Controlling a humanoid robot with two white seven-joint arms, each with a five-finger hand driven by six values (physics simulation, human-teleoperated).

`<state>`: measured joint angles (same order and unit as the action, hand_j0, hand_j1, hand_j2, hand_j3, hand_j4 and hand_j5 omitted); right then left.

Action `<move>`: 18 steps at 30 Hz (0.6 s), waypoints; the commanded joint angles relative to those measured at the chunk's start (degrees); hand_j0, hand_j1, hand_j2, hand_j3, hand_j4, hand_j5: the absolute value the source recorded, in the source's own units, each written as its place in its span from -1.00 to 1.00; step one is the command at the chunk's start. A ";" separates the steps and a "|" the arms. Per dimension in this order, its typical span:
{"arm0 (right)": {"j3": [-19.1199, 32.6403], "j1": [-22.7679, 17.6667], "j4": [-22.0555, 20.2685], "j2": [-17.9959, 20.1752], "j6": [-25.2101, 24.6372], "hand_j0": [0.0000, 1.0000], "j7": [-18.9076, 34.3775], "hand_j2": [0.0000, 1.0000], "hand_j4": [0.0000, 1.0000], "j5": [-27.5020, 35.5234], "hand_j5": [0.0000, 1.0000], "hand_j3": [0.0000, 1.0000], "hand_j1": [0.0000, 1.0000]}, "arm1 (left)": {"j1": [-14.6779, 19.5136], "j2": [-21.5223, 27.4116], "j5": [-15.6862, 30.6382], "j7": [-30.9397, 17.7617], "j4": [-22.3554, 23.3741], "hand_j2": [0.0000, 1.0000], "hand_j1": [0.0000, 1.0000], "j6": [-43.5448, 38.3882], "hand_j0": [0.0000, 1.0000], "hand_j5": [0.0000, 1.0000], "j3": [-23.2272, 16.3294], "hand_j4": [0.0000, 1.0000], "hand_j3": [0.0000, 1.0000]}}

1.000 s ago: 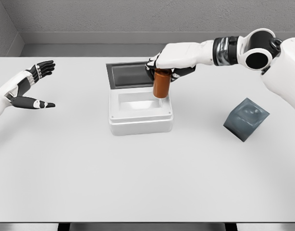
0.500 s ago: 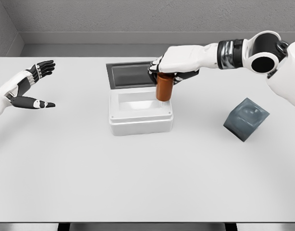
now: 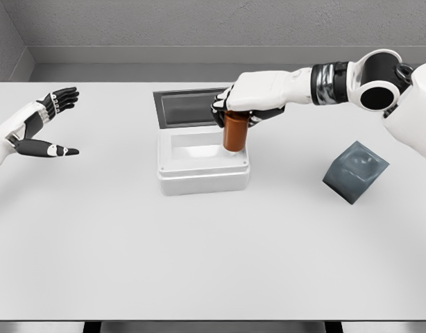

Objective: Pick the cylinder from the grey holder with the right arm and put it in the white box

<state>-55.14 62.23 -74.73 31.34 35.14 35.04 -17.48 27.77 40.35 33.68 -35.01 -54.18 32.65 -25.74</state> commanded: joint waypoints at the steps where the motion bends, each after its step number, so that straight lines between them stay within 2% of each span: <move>1: 0.30 0.00 0.03 0.04 -0.14 -0.76 -0.04 -0.76 -0.76 0.34 -0.76 -0.76 -0.76 | 0.00 0.08 0.43 0.01 -0.05 1.00 1.00 -0.13 1.00 1.00 0.08 1.00 1.00; 6: 0.39 0.00 0.11 -0.05 -0.14 -0.76 -0.04 -0.76 -0.76 0.25 -0.76 -0.76 -0.76 | 0.00 0.17 0.43 0.01 -0.05 1.00 1.00 -0.13 1.00 1.00 0.08 1.00 1.00; 7: 0.56 0.00 0.03 -0.05 -0.14 -0.24 -0.04 -0.24 -0.24 -0.18 -0.24 -0.24 -0.24 | 0.00 0.17 0.43 0.01 -0.05 1.00 1.00 -0.13 1.00 1.00 0.08 1.00 1.00; 8: 1.53 -0.09 -0.15 -0.14 -0.14 0.44 -0.04 0.44 0.44 -0.89 0.44 0.44 0.44 | 0.00 0.08 0.43 0.01 -0.05 1.00 1.00 -0.13 1.00 1.00 0.08 1.00 1.00; 9: 1.97 -0.09 -0.24 -0.05 -0.14 0.94 -0.04 0.94 0.94 -0.98 0.94 0.94 0.94 | 0.00 0.17 0.43 0.01 -0.05 1.00 1.00 -0.05 1.00 1.00 0.08 1.00 1.00; 10: 2.06 -0.09 -0.24 -0.05 -0.14 1.00 -0.04 1.00 1.00 -0.98 1.00 1.00 1.00 | 0.00 0.08 0.43 0.01 -0.05 1.00 1.00 -0.13 1.00 1.00 0.08 1.00 1.00; 15: 3.37 -0.53 -5.16 1.09 -0.14 1.00 -0.04 1.00 1.00 -0.89 1.00 1.00 1.00 | 0.00 0.08 0.43 0.01 -0.05 1.00 1.00 -0.13 1.00 1.00 0.08 1.00 1.00; 18: 10.58 -2.64 -9.99 5.83 -0.14 1.00 -0.04 1.00 1.00 -0.62 1.00 1.00 1.00 | 0.09 0.17 0.43 0.01 -0.05 1.00 1.00 -0.13 1.00 1.00 0.08 1.00 1.00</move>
<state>-48.08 59.42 -81.92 34.61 35.19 35.03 -18.49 27.77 40.43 33.68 -35.01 -54.19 32.63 -25.72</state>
